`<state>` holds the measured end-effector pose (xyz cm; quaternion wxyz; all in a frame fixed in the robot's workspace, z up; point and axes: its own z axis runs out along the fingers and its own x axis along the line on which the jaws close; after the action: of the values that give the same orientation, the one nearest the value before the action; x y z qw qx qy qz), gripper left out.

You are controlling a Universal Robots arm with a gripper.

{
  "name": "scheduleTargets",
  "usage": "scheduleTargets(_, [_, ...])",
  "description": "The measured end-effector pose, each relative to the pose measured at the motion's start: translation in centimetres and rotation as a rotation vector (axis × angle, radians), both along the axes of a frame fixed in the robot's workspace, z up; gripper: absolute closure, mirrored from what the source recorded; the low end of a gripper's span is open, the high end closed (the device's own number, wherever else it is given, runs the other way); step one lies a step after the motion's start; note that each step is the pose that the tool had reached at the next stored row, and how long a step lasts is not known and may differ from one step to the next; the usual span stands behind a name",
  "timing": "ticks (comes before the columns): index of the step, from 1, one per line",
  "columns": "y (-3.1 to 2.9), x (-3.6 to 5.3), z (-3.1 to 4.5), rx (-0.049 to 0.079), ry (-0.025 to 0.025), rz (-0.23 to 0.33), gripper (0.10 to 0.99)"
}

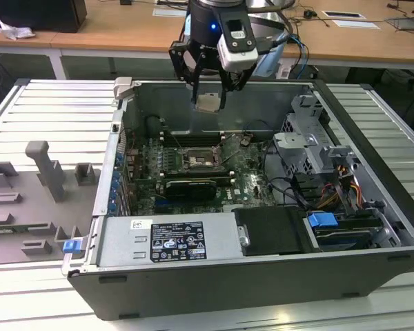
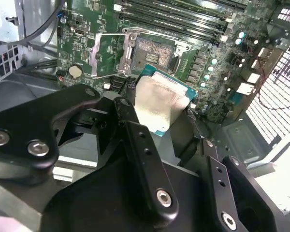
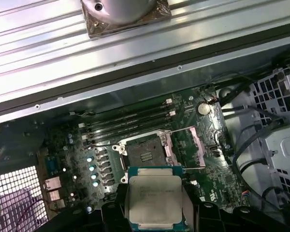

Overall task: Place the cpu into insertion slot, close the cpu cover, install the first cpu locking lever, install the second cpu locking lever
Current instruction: 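Place the cpu into insertion slot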

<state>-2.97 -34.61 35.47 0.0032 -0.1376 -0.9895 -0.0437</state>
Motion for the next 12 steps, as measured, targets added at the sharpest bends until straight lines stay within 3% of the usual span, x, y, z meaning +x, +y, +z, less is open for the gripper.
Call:
scheduleTargets(5, [0.0, 0.0, -0.64, -0.001, 0.0, -0.107, 0.557])
scheduleTargets(8, [0.0, 0.0, -1.53, -0.002, 0.0001, -0.241, 0.557])
scheduleTargets(12, [0.0, 0.0, -1.94, -0.003, 0.0001, -0.295, 0.557])
